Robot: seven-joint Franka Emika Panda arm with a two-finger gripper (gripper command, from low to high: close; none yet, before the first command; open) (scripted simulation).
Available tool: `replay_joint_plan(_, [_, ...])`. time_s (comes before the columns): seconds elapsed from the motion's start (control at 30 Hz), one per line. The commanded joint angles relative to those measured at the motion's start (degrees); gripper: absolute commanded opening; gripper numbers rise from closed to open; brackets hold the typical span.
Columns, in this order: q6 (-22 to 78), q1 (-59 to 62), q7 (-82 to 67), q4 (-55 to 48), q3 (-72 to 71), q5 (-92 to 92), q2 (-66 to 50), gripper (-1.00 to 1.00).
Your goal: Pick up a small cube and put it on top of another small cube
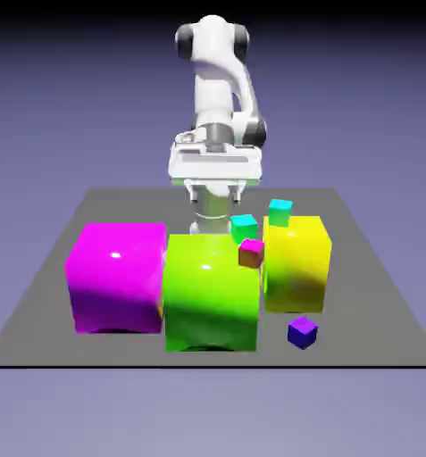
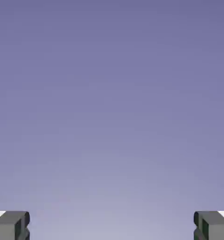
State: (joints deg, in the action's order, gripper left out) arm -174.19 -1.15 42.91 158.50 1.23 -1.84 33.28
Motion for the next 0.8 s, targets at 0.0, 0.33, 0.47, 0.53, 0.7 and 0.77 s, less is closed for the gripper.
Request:
replay_joint_plan(0.0, [0.02,-0.54,-0.03,-1.95,1.06,-1.18,0.25,0.00])
replay_joint_plan(0.33, [10.62,-14.74,-24.94,-12.63,13.14,8.78,-13.59,0.00])
replay_joint_plan(0.47, [14.87,-20.42,-34.91,-16.90,17.98,12.76,-19.13,0.00])
replay_joint_plan(0.53, [16.99,-23.26,-39.89,-19.03,20.40,14.76,-21.90,0.00])
replay_joint_plan(0.7, [22.29,-30.36,-52.35,-24.37,26.44,19.74,-28.82,0.00])
replay_joint_plan(0.77, [24.42,-33.20,-57.33,-26.50,28.86,21.73,-31.59,0.00])
